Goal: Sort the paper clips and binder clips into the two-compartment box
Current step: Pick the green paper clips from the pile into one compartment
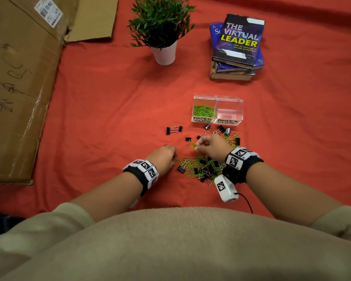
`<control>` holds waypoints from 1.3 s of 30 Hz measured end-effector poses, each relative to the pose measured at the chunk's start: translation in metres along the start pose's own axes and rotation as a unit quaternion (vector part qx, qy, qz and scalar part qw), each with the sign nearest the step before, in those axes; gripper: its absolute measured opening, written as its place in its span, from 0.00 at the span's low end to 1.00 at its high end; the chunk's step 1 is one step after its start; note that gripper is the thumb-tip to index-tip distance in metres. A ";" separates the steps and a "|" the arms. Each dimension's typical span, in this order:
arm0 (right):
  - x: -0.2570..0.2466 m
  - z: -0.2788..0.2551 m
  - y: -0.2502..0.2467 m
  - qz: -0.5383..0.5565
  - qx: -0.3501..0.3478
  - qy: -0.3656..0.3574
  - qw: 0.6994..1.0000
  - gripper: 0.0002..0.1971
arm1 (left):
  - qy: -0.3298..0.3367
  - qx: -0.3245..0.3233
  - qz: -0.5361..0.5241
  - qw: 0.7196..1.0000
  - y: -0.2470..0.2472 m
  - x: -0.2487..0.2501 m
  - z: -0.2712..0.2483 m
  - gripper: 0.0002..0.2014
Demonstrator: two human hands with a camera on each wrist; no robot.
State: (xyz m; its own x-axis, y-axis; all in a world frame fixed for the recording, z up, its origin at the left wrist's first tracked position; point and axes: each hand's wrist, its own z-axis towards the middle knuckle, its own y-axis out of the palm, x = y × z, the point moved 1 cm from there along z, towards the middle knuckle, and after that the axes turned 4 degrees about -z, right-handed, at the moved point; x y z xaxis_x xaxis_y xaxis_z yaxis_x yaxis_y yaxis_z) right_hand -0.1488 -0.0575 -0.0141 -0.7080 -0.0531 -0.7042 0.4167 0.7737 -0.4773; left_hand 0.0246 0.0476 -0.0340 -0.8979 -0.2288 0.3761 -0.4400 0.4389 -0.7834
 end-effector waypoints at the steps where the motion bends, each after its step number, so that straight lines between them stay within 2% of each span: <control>1: 0.000 0.001 -0.002 0.040 -0.012 0.012 0.999 0.02 | -0.005 0.004 -0.001 1.000 0.000 0.000 0.000 0.12; 4: -0.001 0.000 -0.006 0.120 -0.039 0.030 0.992 0.06 | -0.016 0.011 0.015 1.000 0.001 0.000 -0.001 0.10; 8: -0.004 -0.003 -0.005 0.238 -0.061 0.064 0.967 0.13 | -0.034 0.023 0.043 0.998 0.002 0.006 -0.004 0.12; 13: -0.002 -0.003 0.002 0.305 -0.070 0.109 0.944 0.13 | -0.033 0.026 0.080 0.996 0.004 0.015 -0.005 0.13; 17: -0.001 -0.003 0.004 0.299 -0.072 0.131 0.942 0.11 | -0.018 0.006 0.044 0.999 0.003 0.015 -0.004 0.12; 20: -0.001 -0.004 0.001 0.266 -0.080 0.120 0.953 0.11 | -0.021 0.011 -0.054 0.998 0.000 0.011 -0.004 0.09; 25: 0.003 -0.002 0.001 0.177 -0.088 0.099 0.975 0.09 | -0.041 0.058 -0.206 0.976 -0.013 0.010 -0.003 0.09; 27: 0.005 -0.002 0.000 0.136 -0.097 0.089 0.982 0.09 | -0.056 0.058 -0.259 0.962 -0.017 0.013 -0.002 0.08; 30: 0.007 -0.004 -0.002 0.074 -0.100 0.078 0.989 0.09 | -0.078 0.048 -0.296 0.951 -0.019 0.013 -0.001 0.14; 33: 0.010 -0.003 -0.003 0.028 -0.087 0.064 0.994 0.06 | -0.077 0.007 -0.260 0.963 -0.014 0.016 -0.002 0.12; 35: 0.013 -0.002 -0.003 0.038 -0.077 0.059 0.995 0.05 | -0.072 -0.019 -0.163 0.984 -0.007 0.019 -0.004 0.08; 39: 0.012 -0.005 -0.006 0.096 -0.056 0.054 0.992 0.04 | -0.023 -0.042 0.001 0.999 0.003 0.021 -0.009 0.16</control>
State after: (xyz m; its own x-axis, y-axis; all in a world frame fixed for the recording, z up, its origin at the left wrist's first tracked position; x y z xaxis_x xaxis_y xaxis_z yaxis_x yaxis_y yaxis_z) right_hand -0.1626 -0.0599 -0.0177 -0.6810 0.1646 -0.7135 0.4879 0.8286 -0.2745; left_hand 0.0038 0.0522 -0.0241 -0.8979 -0.2663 0.3506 -0.4399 0.5098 -0.7394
